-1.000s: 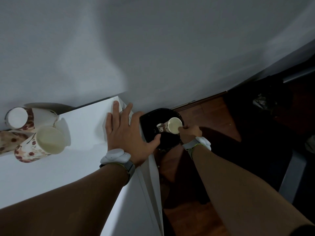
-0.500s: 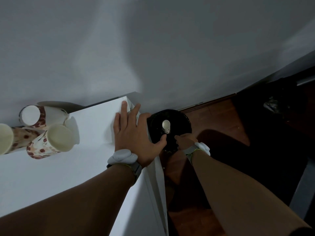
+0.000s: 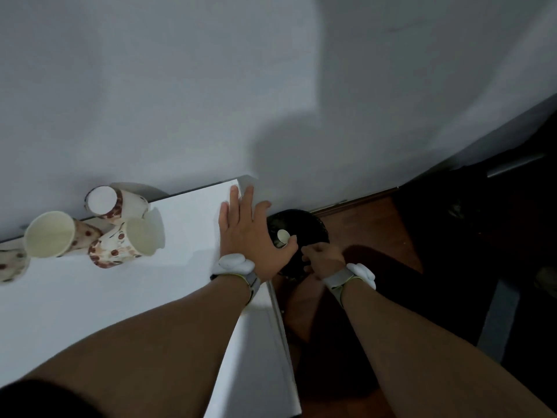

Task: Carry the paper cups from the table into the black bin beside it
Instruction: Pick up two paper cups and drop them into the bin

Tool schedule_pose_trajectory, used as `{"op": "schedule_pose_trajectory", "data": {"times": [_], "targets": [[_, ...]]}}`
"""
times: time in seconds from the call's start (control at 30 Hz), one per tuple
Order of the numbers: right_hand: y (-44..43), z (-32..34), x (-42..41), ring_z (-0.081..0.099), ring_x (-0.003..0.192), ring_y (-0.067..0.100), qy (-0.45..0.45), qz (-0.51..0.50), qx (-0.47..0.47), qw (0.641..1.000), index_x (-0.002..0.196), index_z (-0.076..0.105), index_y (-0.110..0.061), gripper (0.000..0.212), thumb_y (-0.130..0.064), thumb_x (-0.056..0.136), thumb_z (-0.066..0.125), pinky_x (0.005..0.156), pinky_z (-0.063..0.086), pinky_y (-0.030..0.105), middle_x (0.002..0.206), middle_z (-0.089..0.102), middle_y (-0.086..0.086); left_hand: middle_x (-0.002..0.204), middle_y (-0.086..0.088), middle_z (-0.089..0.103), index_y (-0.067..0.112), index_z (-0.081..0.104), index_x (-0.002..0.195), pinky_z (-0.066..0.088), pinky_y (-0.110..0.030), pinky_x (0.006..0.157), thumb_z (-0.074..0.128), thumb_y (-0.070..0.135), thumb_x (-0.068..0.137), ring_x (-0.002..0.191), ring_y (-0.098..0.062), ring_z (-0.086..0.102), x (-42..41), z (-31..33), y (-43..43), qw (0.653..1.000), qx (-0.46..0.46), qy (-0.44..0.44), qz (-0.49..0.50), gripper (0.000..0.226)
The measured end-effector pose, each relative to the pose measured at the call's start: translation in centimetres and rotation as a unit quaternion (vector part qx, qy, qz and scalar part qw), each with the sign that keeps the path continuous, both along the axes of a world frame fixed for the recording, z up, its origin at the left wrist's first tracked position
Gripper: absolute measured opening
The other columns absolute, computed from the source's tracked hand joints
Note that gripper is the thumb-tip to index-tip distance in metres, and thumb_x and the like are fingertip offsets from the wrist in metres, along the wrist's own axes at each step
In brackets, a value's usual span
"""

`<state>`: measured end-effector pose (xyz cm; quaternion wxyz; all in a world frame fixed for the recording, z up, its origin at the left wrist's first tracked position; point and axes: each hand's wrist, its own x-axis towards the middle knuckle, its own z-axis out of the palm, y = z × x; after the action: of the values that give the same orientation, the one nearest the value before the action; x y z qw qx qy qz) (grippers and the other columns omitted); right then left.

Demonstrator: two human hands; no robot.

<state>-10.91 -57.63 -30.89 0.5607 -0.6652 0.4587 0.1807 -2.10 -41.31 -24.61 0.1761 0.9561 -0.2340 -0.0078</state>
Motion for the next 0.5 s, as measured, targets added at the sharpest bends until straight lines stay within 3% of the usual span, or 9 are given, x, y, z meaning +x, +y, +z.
{"op": "schedule_pose_trajectory", "data": {"times": [0.13, 0.2, 0.27, 0.33, 0.4, 0.5], "targets": [[0.8, 5.7, -0.3, 0.07, 0.07, 0.026, -0.027, 0.012, -0.018, 0.999, 0.099, 0.071, -0.012, 0.015, -0.026, 0.098, 0.066, 0.058, 0.054, 0.032, 0.087, 0.073, 0.005, 0.179, -0.009, 0.006, 0.03, 0.041, 0.152, -0.007, -0.051, 0.13, 0.055, 0.083, 0.076, 0.165, -0.032, -0.009, 0.3, 2.5, 0.4, 0.995, 0.017, 0.092, -0.019, 0.094], [1.6, 8.6, -0.5, 0.071, 0.069, 0.025, -0.037, 0.018, -0.028, 0.999, 0.096, 0.071, -0.014, 0.014, -0.027, 0.097, 0.066, 0.058, 0.055, 0.033, 0.087, 0.074, 0.004, 0.179, -0.007, 0.001, 0.029, 0.033, 0.159, -0.006, -0.05, 0.131, 0.058, 0.081, 0.078, 0.165, -0.03, -0.009, 0.6, 4.6, 1.1, 0.986, 0.008, 0.163, -0.03, 0.099], [2.0, 10.3, -0.5, 0.07, 0.066, 0.021, -0.039, 0.019, -0.039, 0.998, 0.096, 0.071, -0.016, 0.013, -0.029, 0.097, 0.066, 0.051, 0.05, 0.028, 0.089, 0.076, 0.004, 0.176, -0.008, 0.017, 0.026, 0.032, 0.16, 0.016, -0.049, 0.13, 0.071, 0.069, 0.082, 0.162, -0.033, 0.016, 1.3, 6.4, 1.2, 0.97, -0.02, 0.241, -0.026, 0.098], [2.9, 12.2, -0.3, 0.068, 0.062, 0.018, -0.045, 0.02, -0.049, 0.998, 0.097, 0.071, -0.016, 0.013, -0.028, 0.097, 0.065, 0.049, 0.048, 0.026, 0.089, 0.076, 0.004, 0.164, -0.008, 0.038, 0.023, 0.034, 0.159, 0.04, -0.041, 0.115, 0.079, 0.056, 0.085, 0.145, -0.032, 0.045, 1.8, 8.7, 2.0, 0.952, -0.059, 0.3, -0.013, 0.092], [4.2, 14.5, 0.0, 0.067, 0.06, 0.018, -0.057, 0.028, -0.052, 0.997, 0.092, 0.069, -0.019, 0.011, -0.028, 0.097, 0.065, 0.048, 0.047, 0.026, 0.089, 0.076, 0.004, 0.149, -0.006, 0.055, 0.023, 0.041, 0.154, 0.047, -0.038, 0.105, 0.081, 0.048, 0.087, 0.13, -0.029, 0.057, 1.8, 11.0, 3.3, 0.945, -0.083, 0.318, -0.004, 0.082], [6.3, 17.6, 0.9, 0.065, 0.057, 0.017, -0.07, 0.042, -0.056, 0.995, 0.087, 0.068, -0.021, 0.012, -0.026, 0.097, 0.064, 0.046, 0.045, 0.024, 0.088, 0.075, 0.003, 0.113, 0.008, 0.073, 0.031, 0.057, 0.131, 0.054, -0.035, 0.093, 0.082, 0.045, 0.087, 0.103, -0.019, 0.069, 1.4, 13.5, 6.4, 0.939, -0.106, 0.325, 0.026, 0.053]]}}
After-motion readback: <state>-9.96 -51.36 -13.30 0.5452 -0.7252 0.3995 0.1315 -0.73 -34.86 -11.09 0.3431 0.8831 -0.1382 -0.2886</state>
